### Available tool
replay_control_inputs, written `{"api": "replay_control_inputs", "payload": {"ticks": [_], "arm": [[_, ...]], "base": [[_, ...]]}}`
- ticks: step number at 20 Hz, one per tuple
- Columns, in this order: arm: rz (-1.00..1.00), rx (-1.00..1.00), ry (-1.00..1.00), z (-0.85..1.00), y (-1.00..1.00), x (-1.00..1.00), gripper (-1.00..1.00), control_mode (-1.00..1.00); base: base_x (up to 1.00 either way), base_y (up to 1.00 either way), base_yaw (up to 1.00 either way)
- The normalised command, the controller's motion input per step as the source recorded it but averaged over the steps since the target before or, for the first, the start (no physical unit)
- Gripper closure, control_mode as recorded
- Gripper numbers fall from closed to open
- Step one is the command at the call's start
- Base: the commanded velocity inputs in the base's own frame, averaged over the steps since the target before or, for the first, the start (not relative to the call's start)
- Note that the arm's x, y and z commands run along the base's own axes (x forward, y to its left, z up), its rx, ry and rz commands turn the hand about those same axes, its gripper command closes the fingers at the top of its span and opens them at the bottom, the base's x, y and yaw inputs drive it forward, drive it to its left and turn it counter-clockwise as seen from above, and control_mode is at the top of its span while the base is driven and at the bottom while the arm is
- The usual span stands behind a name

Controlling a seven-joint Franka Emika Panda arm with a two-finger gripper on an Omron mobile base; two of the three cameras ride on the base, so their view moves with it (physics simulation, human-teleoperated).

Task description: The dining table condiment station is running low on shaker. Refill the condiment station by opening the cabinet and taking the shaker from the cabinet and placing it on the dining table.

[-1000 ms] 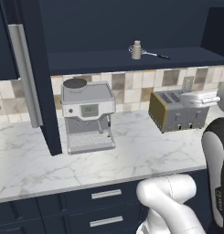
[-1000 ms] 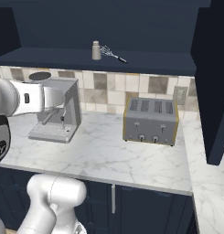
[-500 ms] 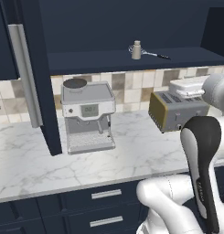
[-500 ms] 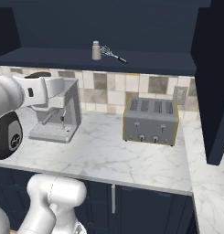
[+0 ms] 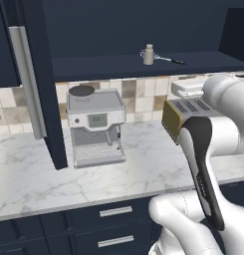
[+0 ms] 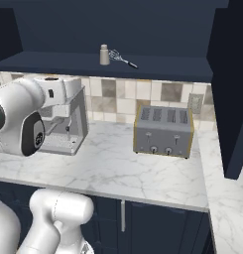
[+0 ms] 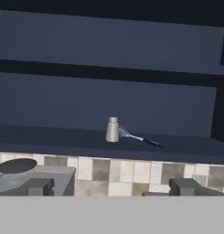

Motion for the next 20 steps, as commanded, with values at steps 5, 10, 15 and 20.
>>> {"api": "replay_control_inputs", "payload": {"ticks": [5,10,15,20], "arm": [[0.00,0.02,0.00,0.00,0.00,0.89,-1.00,-1.00],[0.00,0.00,0.00,0.00,0.00,0.78,-1.00,-1.00],[-0.02,0.00,0.01,0.06,-0.03,0.67,-1.00,-1.00],[-0.04,0.00,0.03,0.04,-0.02,0.59,-1.00,-1.00]], "base": [[0.00,0.00,0.00],[0.00,0.00,0.00],[0.00,0.00,0.00],[0.00,0.00,0.00]]}}
